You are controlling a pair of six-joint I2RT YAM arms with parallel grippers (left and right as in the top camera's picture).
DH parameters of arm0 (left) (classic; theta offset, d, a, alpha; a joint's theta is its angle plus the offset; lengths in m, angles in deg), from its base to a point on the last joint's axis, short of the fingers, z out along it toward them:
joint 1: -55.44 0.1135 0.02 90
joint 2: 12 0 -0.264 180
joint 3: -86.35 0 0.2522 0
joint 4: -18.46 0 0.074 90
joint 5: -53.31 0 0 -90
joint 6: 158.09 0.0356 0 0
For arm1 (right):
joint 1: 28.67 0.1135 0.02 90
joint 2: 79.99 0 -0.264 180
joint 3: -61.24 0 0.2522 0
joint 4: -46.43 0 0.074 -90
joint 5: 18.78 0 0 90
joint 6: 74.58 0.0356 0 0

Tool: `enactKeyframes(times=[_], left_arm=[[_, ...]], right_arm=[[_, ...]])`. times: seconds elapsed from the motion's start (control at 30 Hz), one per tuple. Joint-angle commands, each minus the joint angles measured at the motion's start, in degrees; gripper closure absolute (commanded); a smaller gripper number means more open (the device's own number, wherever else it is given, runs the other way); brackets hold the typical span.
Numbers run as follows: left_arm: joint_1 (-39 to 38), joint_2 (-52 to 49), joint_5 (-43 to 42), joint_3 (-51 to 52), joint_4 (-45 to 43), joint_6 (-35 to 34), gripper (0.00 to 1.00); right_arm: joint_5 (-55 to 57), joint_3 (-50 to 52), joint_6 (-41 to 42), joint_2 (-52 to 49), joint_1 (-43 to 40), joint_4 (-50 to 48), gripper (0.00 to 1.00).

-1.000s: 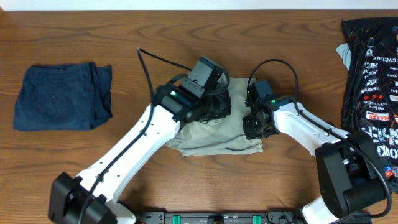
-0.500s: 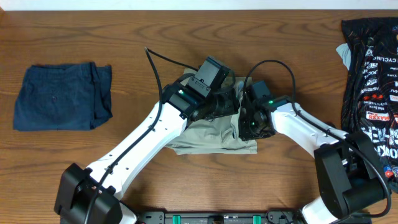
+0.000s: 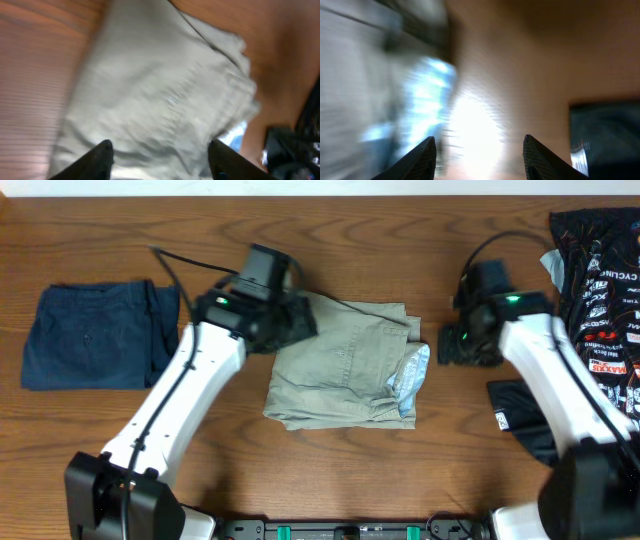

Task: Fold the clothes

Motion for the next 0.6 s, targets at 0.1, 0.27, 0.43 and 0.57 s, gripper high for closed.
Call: enactKeyframes(times=[0.1, 0.27, 0.43, 0.57], left_arm=[[3.78, -0.33, 1.9, 0.7, 0.28, 3.32, 0.35], [3.56, -3.58, 1.88, 1.44, 1.55, 4.76, 0.35], [3.5, -8.0, 1.38, 1.44, 3.54, 4.72, 0.35], [3.02, -11.15, -0.55, 1.44, 5.86, 4.74, 0.35]], right_arm=[[-22.88, -1.42, -10.62, 3.87, 3.28, -0.09, 0.51], [-23.56, 2.95, -10.62, 3.06, 9.35, -0.87, 0.56], [-23.58, 9.22, -10.58, 0.61, 14.93, -4.09, 0.58], [-21.66, 14.56, -10.54, -1.99, 16.63, -5.75, 0.6]])
